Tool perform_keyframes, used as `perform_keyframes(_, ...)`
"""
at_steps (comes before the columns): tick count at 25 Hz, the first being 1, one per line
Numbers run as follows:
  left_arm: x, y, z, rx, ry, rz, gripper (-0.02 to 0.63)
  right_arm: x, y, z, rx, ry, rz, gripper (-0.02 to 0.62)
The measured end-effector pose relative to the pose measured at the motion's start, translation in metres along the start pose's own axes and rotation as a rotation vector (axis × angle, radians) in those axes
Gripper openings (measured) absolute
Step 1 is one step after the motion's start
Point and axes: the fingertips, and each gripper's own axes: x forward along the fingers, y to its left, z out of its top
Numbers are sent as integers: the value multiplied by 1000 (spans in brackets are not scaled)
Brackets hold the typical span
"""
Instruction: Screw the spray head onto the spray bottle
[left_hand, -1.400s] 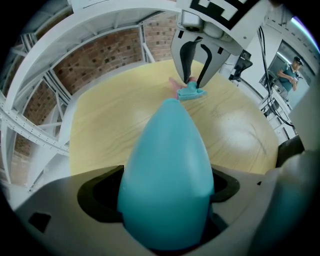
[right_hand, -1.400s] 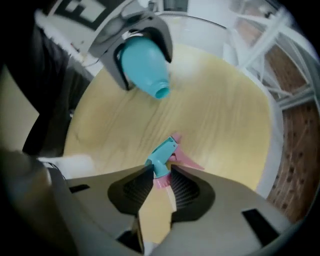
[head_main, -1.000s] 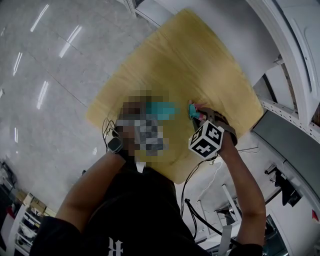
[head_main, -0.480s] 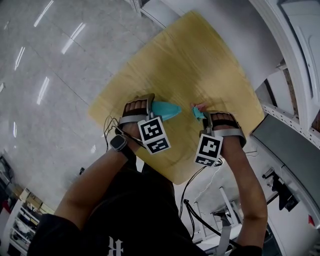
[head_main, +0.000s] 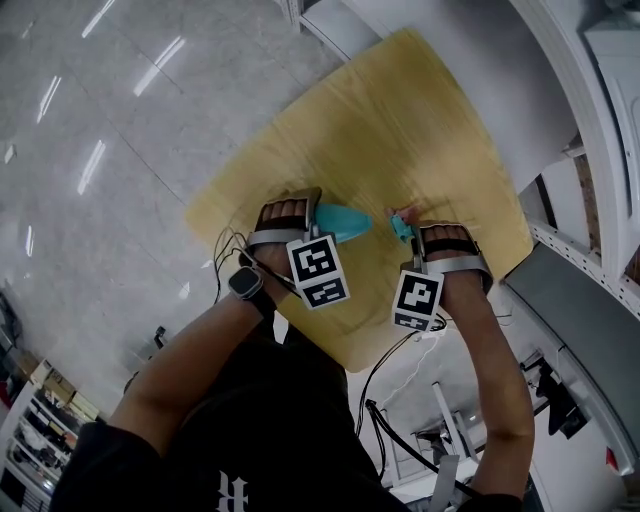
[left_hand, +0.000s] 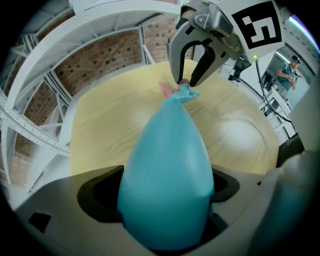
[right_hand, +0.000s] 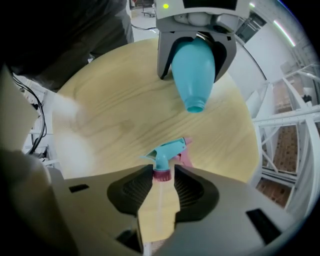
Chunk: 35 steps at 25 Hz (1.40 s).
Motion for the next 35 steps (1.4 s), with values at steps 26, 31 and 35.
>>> perform_keyframes(26,-5,3,-3,54,-57,1,451,-28,-33,3,564,-408,87,115)
perform_keyframes(31,-10,8,2,-39,-154,-50,448,-62,-44,-7,1033,-710,52,115)
perform_keyframes(35,-37,8,24,-158,-324,-130,446,-99,-43,-20,1254,-889,2,115)
